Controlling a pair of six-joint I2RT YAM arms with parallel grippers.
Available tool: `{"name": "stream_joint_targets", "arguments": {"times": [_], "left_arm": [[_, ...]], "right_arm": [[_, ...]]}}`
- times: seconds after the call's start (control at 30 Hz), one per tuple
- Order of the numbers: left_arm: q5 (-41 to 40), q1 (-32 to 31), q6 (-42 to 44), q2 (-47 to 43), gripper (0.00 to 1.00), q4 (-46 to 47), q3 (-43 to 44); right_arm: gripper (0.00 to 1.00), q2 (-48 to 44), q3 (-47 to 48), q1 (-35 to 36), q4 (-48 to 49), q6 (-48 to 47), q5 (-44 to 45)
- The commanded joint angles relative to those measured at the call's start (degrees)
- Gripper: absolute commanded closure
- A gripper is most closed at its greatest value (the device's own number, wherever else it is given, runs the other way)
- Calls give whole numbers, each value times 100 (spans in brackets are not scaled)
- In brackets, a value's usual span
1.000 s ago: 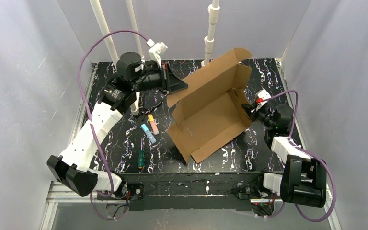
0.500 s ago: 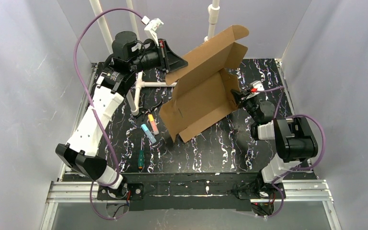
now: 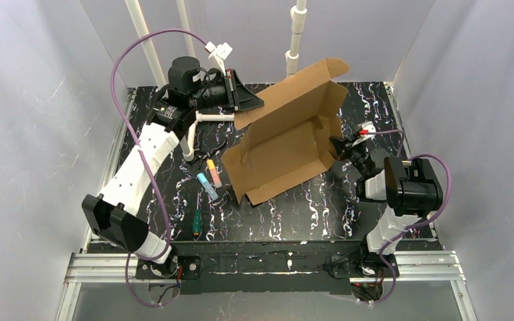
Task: Fold the paper box
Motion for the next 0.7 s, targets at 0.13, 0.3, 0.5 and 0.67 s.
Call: {"name": "stream_joint_targets", "arguments": {"times": [0.13, 0.3, 0.5, 0.67], "left_arm": [[288, 2, -263, -422, 100, 172, -774], [226, -3, -256, -519, 100, 189, -850], [320, -24, -426, -518, 100, 157, -732], [302, -36, -338, -586, 100, -51, -684]], "right_arm": [[96, -106, -465, -419, 1847, -232, -963], [96, -175, -743, -428, 1847, -603, -1367], [91, -275, -984, -609, 1843, -774, -1698], [64, -395, -985, -767, 1842, -638, -2218]]}}
